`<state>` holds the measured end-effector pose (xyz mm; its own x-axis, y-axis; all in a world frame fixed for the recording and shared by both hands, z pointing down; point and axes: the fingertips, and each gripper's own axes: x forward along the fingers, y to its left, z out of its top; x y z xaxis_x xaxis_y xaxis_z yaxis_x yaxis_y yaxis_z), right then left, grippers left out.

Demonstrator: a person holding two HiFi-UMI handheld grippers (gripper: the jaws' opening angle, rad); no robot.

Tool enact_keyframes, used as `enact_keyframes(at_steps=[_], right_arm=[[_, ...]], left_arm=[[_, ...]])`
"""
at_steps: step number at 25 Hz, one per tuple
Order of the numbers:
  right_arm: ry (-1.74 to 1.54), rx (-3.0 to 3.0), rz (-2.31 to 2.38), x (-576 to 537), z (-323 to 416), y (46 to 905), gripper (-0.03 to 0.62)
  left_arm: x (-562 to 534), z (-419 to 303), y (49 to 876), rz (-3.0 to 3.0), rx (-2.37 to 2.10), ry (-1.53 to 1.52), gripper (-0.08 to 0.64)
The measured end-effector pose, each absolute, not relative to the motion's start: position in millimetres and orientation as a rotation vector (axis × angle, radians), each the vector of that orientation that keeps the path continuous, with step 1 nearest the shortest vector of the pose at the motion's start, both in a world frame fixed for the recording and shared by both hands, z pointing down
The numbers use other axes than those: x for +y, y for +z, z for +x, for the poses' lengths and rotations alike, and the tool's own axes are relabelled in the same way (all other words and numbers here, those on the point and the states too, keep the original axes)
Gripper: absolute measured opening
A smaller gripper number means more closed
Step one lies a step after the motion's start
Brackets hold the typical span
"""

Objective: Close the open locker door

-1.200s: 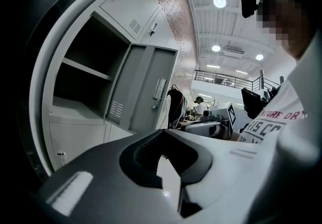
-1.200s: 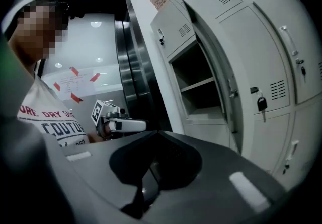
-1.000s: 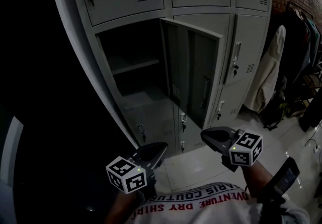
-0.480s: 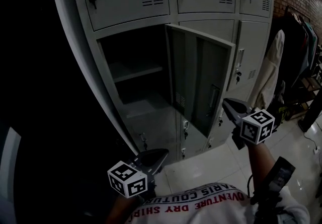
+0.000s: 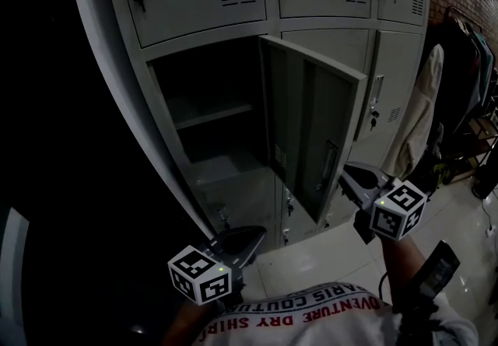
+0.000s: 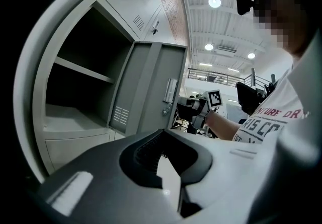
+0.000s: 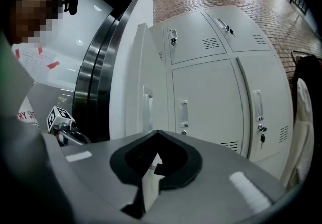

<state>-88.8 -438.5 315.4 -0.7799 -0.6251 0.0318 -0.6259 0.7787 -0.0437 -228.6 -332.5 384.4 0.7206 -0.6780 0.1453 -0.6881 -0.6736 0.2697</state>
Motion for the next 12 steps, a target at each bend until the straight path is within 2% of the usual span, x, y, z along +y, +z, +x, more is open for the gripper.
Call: enact_keyframes(at_steps=[12], right_arm=[[0.077,-3.123,0.597,-380.0,-196.2,302.6,-0.006]], left_arm=[[-322.8,-260.2,382.9,2.568,-1.147,0.011,0.003]])
